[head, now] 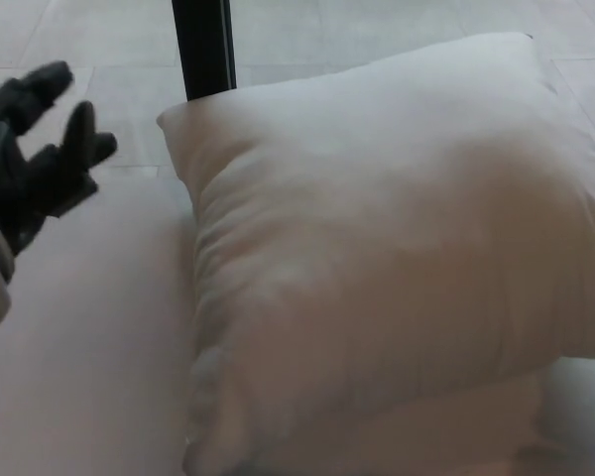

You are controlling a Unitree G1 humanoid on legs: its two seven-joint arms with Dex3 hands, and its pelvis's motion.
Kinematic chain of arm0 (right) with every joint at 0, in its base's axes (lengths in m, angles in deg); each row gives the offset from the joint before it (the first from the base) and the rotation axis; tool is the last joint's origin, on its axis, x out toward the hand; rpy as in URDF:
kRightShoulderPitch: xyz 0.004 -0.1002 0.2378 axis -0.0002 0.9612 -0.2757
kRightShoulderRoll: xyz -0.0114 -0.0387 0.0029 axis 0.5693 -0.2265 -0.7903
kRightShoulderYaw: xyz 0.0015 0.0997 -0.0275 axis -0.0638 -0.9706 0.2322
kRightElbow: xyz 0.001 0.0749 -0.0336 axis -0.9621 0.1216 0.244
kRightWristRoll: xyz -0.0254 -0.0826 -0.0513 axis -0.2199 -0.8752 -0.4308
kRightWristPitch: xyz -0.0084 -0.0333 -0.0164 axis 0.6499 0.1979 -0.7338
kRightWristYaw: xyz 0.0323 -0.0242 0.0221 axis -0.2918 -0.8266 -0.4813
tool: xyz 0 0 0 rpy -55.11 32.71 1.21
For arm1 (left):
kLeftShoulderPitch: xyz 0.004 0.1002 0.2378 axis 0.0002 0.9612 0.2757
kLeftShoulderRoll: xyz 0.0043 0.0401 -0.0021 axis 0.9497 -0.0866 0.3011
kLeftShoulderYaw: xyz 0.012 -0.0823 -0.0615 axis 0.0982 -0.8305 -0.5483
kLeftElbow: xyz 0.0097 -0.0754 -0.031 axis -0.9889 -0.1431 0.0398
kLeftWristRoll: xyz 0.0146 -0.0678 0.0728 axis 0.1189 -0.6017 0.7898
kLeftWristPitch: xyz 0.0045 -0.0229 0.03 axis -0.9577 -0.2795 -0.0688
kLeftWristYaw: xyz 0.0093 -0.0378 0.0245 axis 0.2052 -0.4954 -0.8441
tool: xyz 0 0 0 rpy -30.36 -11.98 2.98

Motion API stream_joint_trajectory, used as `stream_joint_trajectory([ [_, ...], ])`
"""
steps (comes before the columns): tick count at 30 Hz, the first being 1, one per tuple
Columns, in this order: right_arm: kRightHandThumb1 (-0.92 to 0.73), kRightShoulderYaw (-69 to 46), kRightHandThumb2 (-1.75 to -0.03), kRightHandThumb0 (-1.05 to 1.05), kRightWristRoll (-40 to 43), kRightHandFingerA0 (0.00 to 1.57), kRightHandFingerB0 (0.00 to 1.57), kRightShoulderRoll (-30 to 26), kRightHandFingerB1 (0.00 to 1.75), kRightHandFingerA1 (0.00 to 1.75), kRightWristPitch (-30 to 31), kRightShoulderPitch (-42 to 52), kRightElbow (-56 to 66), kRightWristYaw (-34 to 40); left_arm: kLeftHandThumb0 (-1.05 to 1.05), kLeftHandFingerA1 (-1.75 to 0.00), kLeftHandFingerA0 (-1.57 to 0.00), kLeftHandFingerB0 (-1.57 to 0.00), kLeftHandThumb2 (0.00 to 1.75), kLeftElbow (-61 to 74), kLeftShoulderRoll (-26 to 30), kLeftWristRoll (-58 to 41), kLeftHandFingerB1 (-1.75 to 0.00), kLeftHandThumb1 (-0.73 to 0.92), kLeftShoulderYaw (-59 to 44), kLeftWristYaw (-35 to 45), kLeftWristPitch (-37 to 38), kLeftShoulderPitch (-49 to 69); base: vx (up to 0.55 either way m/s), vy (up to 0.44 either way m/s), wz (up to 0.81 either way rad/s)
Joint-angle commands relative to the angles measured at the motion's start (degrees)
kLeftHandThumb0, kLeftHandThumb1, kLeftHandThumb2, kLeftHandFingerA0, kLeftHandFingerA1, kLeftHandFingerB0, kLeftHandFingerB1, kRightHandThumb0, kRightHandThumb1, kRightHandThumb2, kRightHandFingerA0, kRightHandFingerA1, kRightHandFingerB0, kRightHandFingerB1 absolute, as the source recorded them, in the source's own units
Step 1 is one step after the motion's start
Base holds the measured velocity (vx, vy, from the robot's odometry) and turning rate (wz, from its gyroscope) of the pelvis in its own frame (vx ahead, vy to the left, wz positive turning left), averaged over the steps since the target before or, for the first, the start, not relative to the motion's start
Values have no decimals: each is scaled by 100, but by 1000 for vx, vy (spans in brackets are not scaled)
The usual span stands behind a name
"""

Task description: The robot uses its left hand to press on the left side of the pillow kept in the middle of the desk and uses its right hand to lift up and the right side of the pillow and turn it over

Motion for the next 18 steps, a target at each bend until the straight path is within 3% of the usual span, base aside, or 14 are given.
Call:
stream_joint_trajectory([
  [1,-82,434,-65,-90,-359,44,28,32,29,42,577,-120,-211,151,-94,-55,-31,-10,100,46,320,604,-38,60,725,-3,-1157,11,0,0,0],
  [7,-82,633,-65,-88,-481,45,30,148,30,46,569,-170,-461,303,-86,-57,-25,-9,94,-136,335,754,-42,59,1102,136,-1055,92,0,0,0],
  [8,-82,671,-65,-87,-509,44,29,142,29,46,546,-178,-526,274,-90,-51,-27,-13,64,-149,445,850,-30,78,1257,248,-1035,109,0,0,0],
  [9,-82,687,-65,-86,-521,43,29,137,30,46,543,-184,-591,257,-91,-56,-24,-7,101,-194,571,981,-40,62,1456,345,-1084,84,0,0,0],
  [10,-83,740,-66,-86,-587,45,31,143,30,46,523,-190,-650,297,-99,-48,-19,-6,67,-281,714,1015,-23,86,1642,519,-1240,2,0,0,0],
  [11,-84,826,-66,-87,-708,47,31,159,30,46,494,-194,-722,384,-105,-50,-1,-13,116,-421,896,914,0,71,1823,868,-1543,-150,0,0,0],
  [12,-85,869,-66,-86,-763,45,29,163,29,45,485,-177,-767,399,-104,-54,-18,0,67,-488,972,743,-14,87,1867,1096,-1793,-249,0,0,0],
  [18,-82,1061,-66,-90,-850,47,32,319,31,44,537,-55,-748,399,-104,-57,-29,0,66,-540,948,730,-15,85,2081,1149,-2056,-356,0,0,0],
])
